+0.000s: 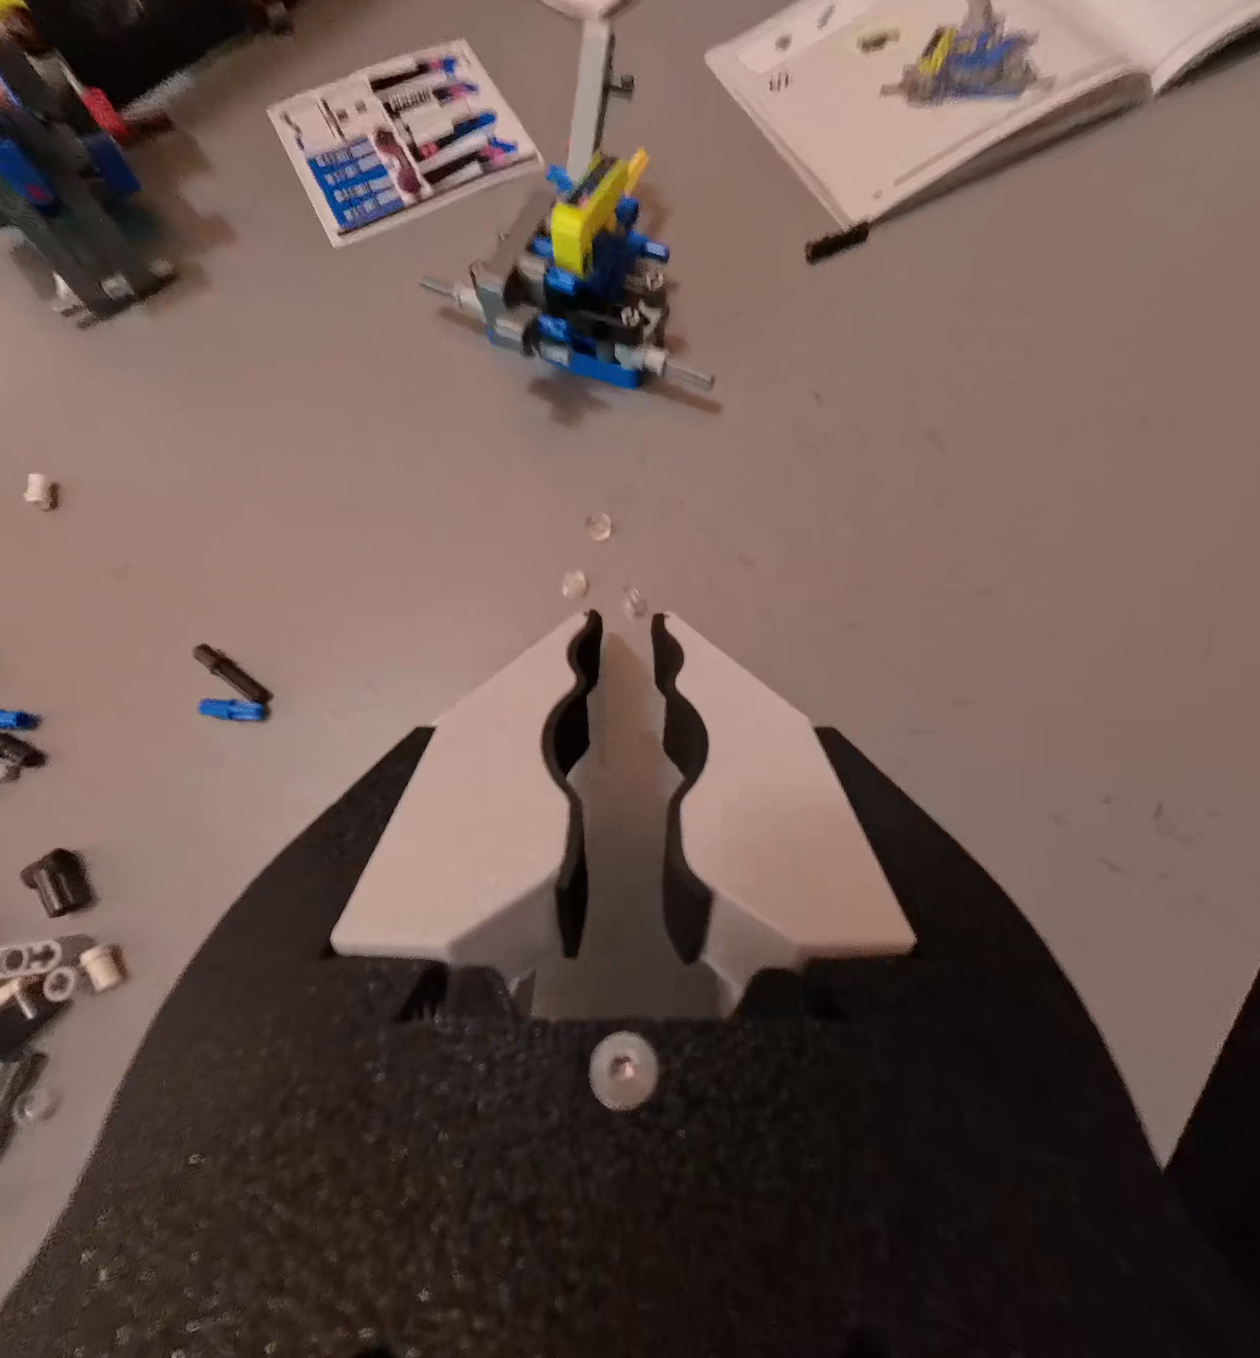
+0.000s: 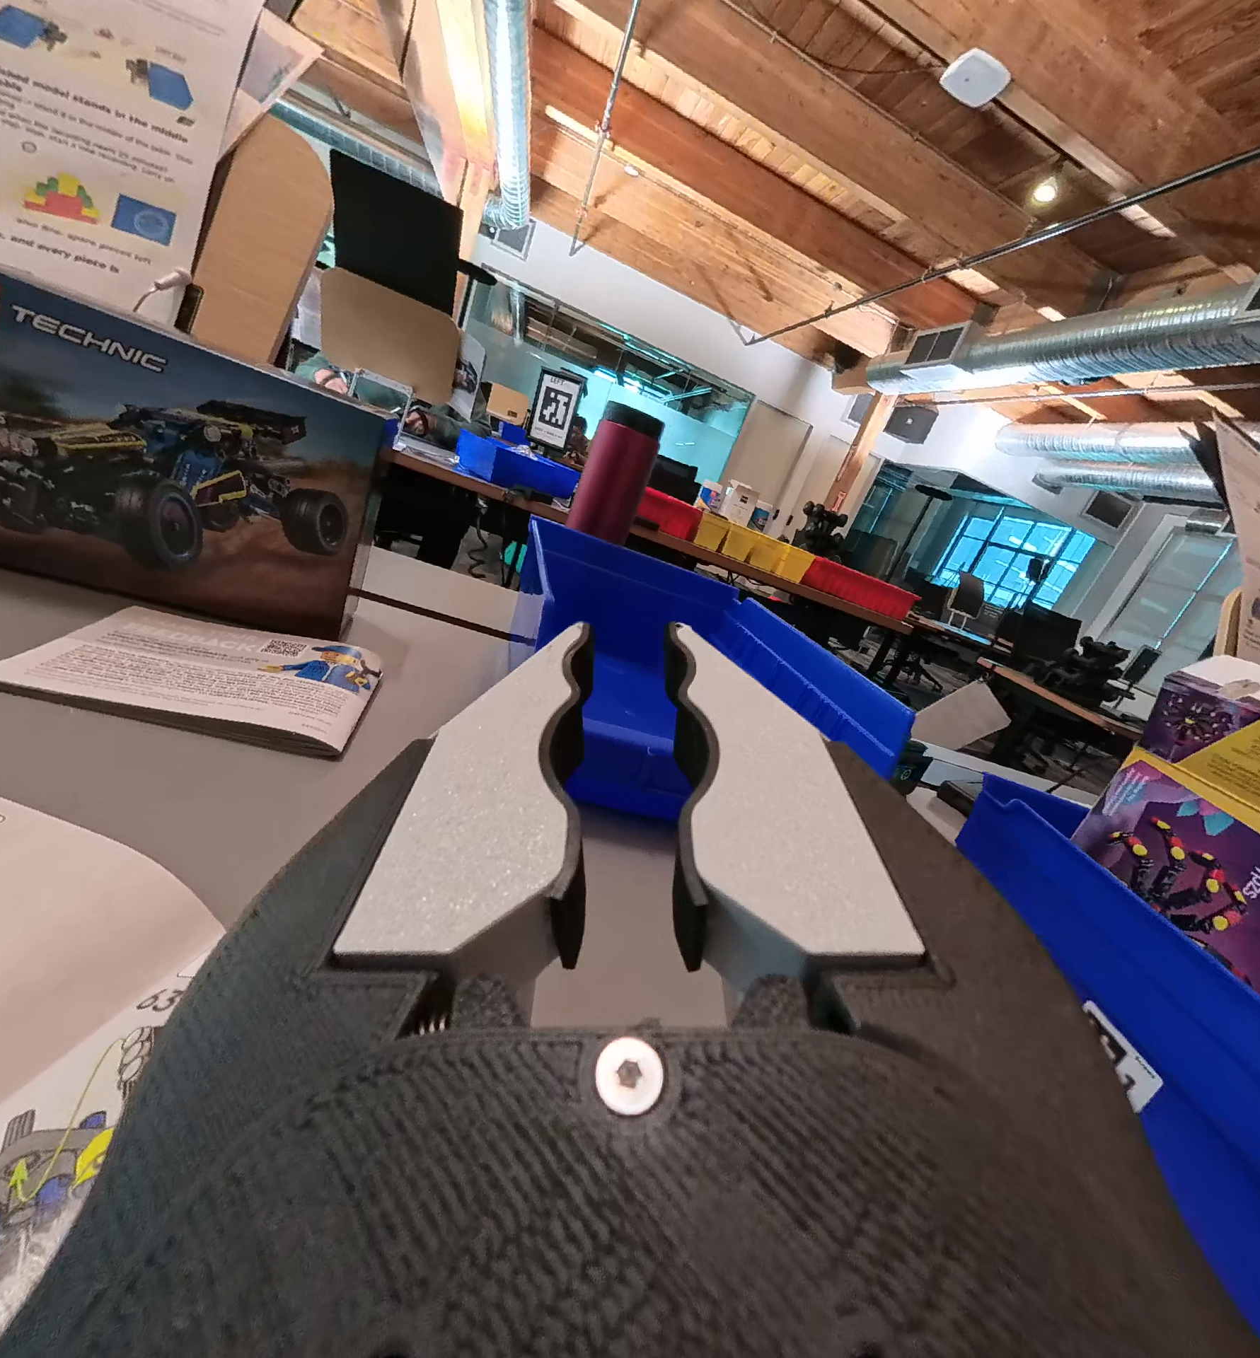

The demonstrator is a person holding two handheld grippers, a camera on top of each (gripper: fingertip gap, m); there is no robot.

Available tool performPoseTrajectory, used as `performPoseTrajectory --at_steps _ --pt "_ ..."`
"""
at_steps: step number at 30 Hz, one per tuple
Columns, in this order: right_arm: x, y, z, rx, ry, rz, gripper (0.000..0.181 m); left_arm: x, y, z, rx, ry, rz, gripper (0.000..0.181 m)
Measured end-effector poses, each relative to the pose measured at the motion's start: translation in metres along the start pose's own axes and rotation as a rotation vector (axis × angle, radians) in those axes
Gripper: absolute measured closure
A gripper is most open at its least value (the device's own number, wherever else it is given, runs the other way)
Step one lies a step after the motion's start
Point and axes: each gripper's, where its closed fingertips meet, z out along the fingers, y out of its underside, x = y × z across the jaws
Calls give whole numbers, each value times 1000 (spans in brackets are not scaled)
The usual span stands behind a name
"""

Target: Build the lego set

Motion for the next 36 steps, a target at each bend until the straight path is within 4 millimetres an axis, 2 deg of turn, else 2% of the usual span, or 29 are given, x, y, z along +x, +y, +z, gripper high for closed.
performPoseTrajectory --at_steps 2,6,11,20,25,27,29,33,36 --pt "1 -1 -1 7 3 14 164 4 8 7 -49 -13 31 170" --pt "0 -2 -1 14 -3 28 164 6 3 13 -32 -55 64 181" --pt "2 -3 -1 18 2 38 164 4 0 17 -44 -91 94 181" --pt "7 -7 -4 35 22 17 165 5 -11 14 -1 -125 134 176" --pt "6 -23 -4 38 -66 -55 164 10 -15 19 7 -114 128 167" --pt "6 -20 -5 -7 -121 -127 164 17 -24 21 37 -97 150 164" --pt "11 -14 -8 -67 -162 -181 164 32 -33 26 53 -35 206 163" --pt "19 0 -15 -208 -243 -169 164 56 -39 40 7 6 398 163" --pt "17 10 -22 -316 -321 -162 181 67 -44 46 24 32 424 162"
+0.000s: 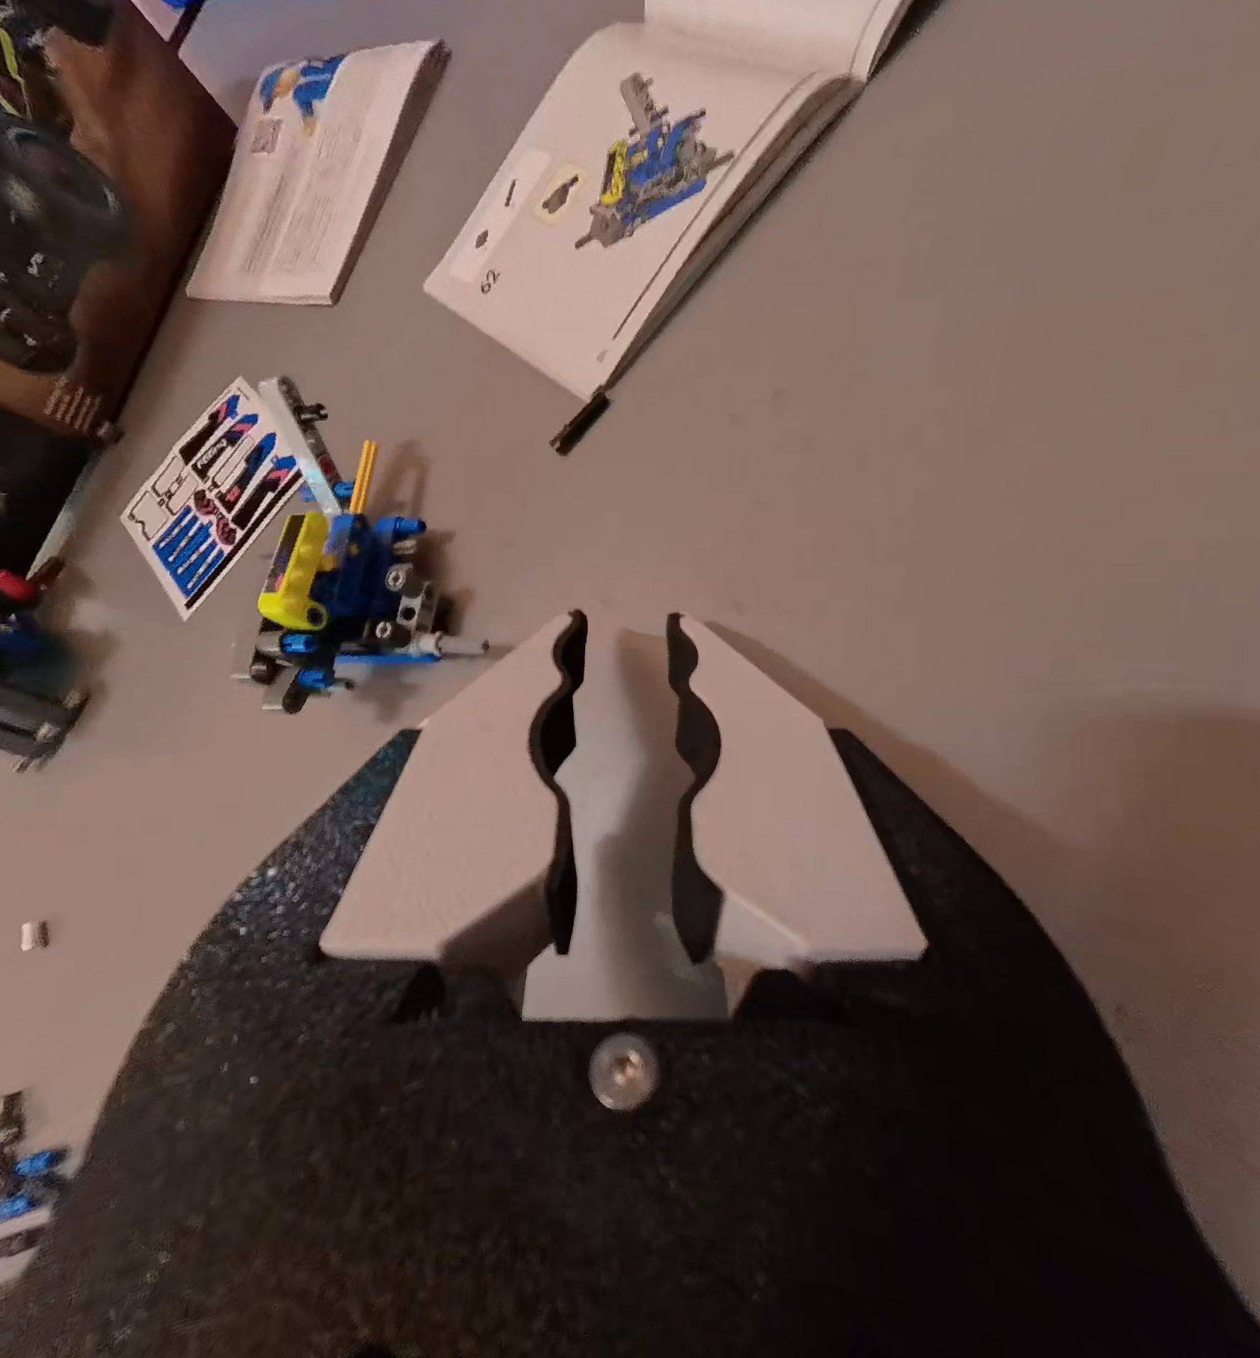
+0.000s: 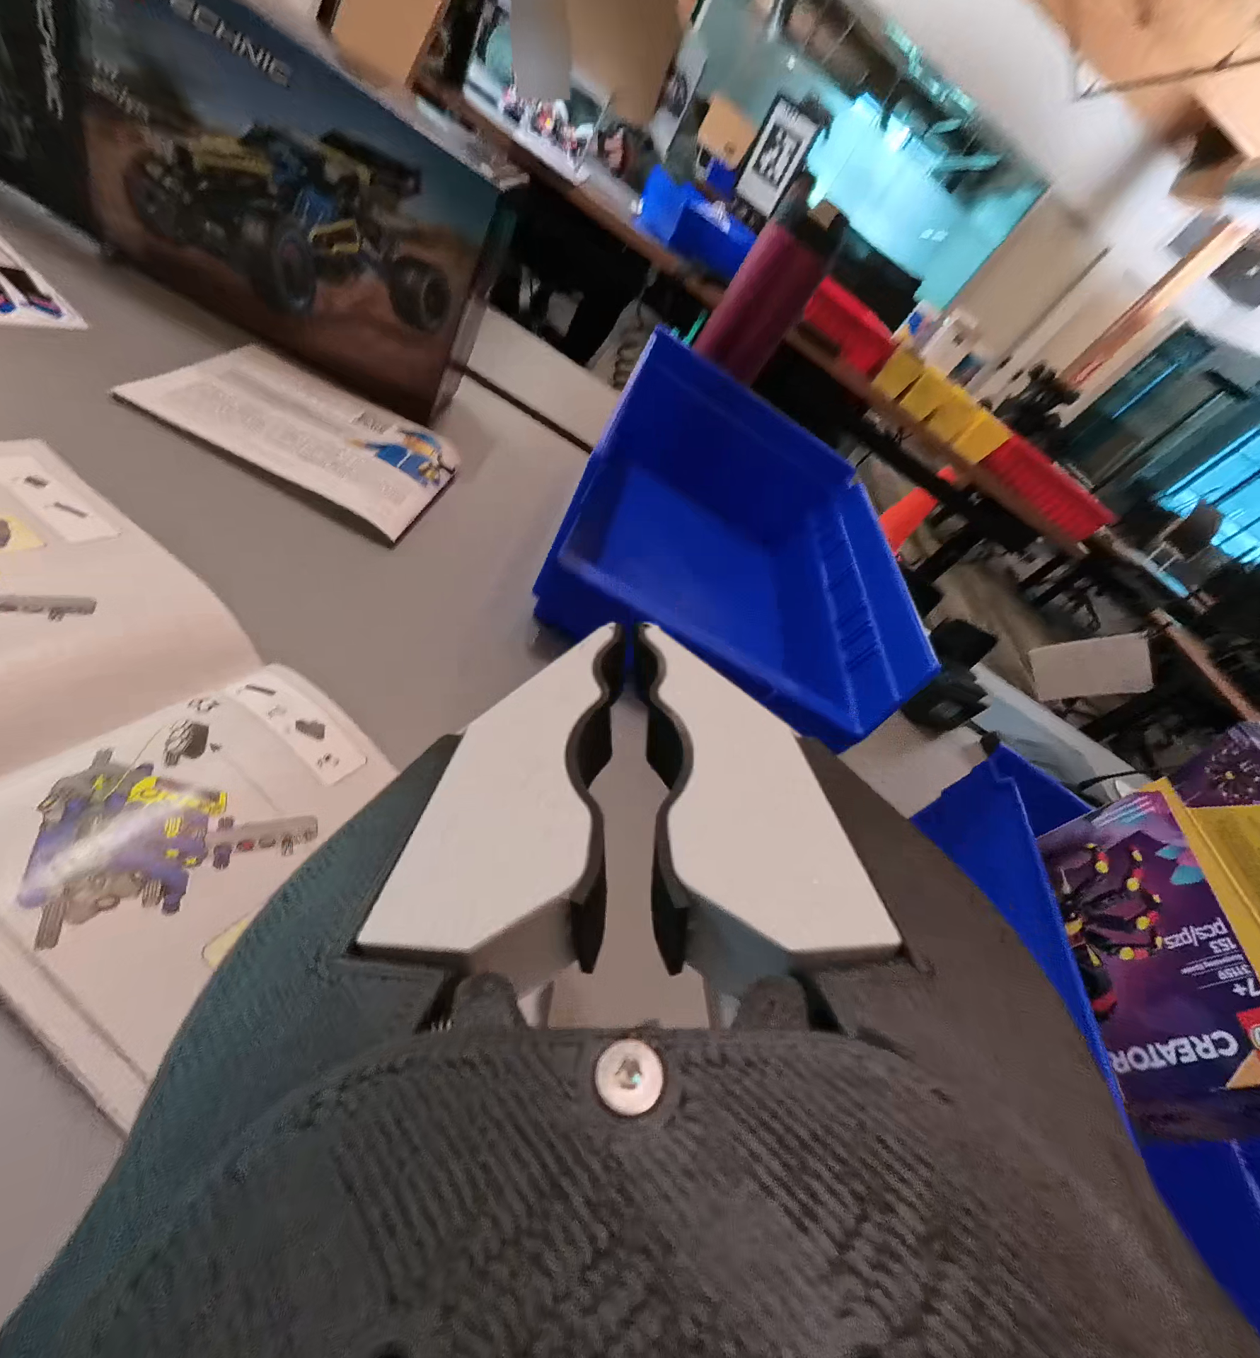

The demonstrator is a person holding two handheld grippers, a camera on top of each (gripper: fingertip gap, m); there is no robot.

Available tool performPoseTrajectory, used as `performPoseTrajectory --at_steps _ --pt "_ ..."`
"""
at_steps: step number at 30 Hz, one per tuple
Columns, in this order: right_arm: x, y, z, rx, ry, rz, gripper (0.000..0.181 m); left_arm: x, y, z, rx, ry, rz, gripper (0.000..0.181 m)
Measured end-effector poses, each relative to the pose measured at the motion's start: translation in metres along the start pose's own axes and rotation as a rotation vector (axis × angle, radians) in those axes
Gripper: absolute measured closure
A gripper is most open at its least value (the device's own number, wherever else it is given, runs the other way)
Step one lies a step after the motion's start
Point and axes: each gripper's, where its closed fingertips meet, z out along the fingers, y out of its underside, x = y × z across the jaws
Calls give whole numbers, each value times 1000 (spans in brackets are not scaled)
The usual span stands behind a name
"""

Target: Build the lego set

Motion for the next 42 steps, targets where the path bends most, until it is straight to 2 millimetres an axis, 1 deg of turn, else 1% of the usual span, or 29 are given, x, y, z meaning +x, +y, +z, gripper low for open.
performPoseTrajectory --at_steps 2,3,4,6,8,9,11,15,19,21,22,24,27,29,32,37,39,42 --pt "2 0 -1 -25 13 -21 181 -3 -5 -2 44 -9 -46 158" --pt "2 -2 -1 -17 23 -34 181 -9 -7 -5 70 -28 -76 154" --pt "1 -5 1 0 25 -42 181 -16 -8 -10 94 -57 -108 151" --pt "-8 -12 6 44 4 -20 170 -35 -4 -21 114 -126 -166 144" --pt "-18 -20 13 85 -26 16 161 -56 6 -35 113 -211 -197 127" --pt "-22 -24 16 108 -29 21 155 -67 12 -43 107 -259 -205 122" --pt "-28 -33 21 151 -15 24 146 -92 25 -66 92 -378 -217 112" --pt "-42 -41 30 186 -27 46 134 -137 59 -124 59 -595 -248 113" --pt "-49 -47 37 203 -7 71 129 -168 102 -177 37 -702 -372 115" --pt "-49 -48 39 228 26 98 128 -180 125 -199 21 -740 -442 109" --pt "-49 -48 41 247 41 115 128 -184 135 -208 15 -752 -474 109" --pt "-50 -46 42 277 71 123 127 -190 150 -223 24 -763 -508 101" --pt "-52 -39 44 292 118 55 124 -199 163 -242 60 -797 -520 105" --pt "-55 -33 46 259 119 8 117 -206 174 -255 66 -839 -528 114" --pt "-53 -32 45 271 145 -19 114 -218 191 -272 71 -888 -552 117" --pt "-42 -29 40 264 225 -46 116 -235 217 -291 83 -914 -580 124" --pt "-39 -26 41 255 238 -45 118 -237 231 -291 47 -875 -599 130" --pt "-39 -23 42 235 245 -54 120 -239 249 -290 -16 -827 -620 134"
